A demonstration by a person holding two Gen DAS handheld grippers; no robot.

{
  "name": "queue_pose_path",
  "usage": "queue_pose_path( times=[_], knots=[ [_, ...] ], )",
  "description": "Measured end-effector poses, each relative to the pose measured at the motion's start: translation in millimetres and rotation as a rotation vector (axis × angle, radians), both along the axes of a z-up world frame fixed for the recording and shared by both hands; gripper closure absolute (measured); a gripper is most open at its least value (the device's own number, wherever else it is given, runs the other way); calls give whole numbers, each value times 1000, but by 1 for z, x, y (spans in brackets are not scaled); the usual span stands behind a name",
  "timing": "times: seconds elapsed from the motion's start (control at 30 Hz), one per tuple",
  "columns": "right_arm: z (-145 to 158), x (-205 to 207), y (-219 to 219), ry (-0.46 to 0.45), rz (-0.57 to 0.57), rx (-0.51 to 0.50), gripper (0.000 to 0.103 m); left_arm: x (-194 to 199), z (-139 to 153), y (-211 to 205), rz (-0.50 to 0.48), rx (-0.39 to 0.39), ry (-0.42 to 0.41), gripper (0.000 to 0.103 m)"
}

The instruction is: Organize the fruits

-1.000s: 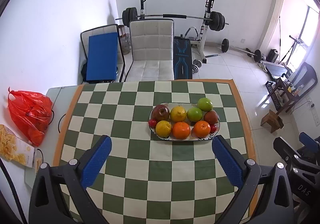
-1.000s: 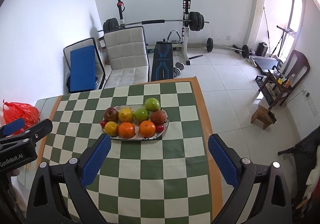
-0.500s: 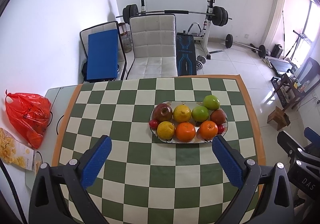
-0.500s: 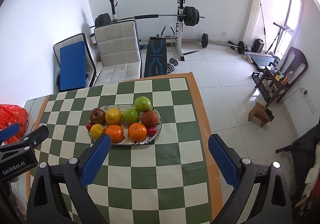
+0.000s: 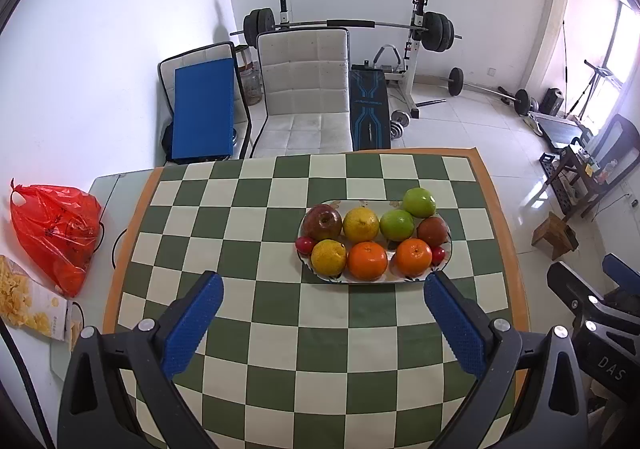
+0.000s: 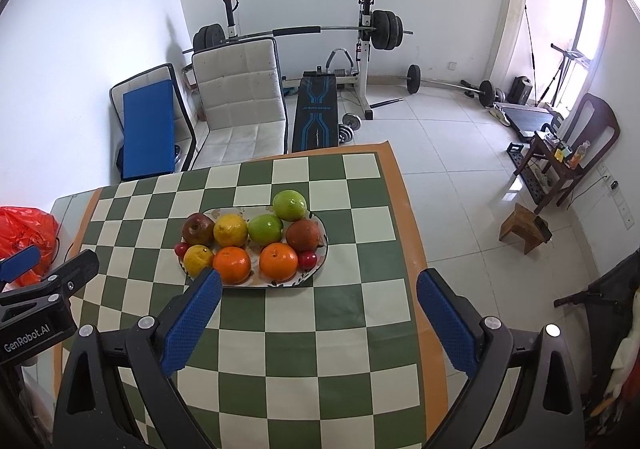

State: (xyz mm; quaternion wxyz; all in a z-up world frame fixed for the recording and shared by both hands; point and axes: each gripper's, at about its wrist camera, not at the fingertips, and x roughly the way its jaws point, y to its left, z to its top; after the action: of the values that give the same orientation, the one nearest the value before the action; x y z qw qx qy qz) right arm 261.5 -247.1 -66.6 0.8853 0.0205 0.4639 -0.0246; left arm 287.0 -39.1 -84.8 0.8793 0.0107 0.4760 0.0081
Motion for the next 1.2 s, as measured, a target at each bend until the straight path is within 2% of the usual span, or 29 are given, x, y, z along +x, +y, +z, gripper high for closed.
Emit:
queue_pose_path(
  times=[1.2],
  knots=[
    [7,-14,1,-11,12,0,3,-13,3,-4,-1,-2,-3,0]
  ],
)
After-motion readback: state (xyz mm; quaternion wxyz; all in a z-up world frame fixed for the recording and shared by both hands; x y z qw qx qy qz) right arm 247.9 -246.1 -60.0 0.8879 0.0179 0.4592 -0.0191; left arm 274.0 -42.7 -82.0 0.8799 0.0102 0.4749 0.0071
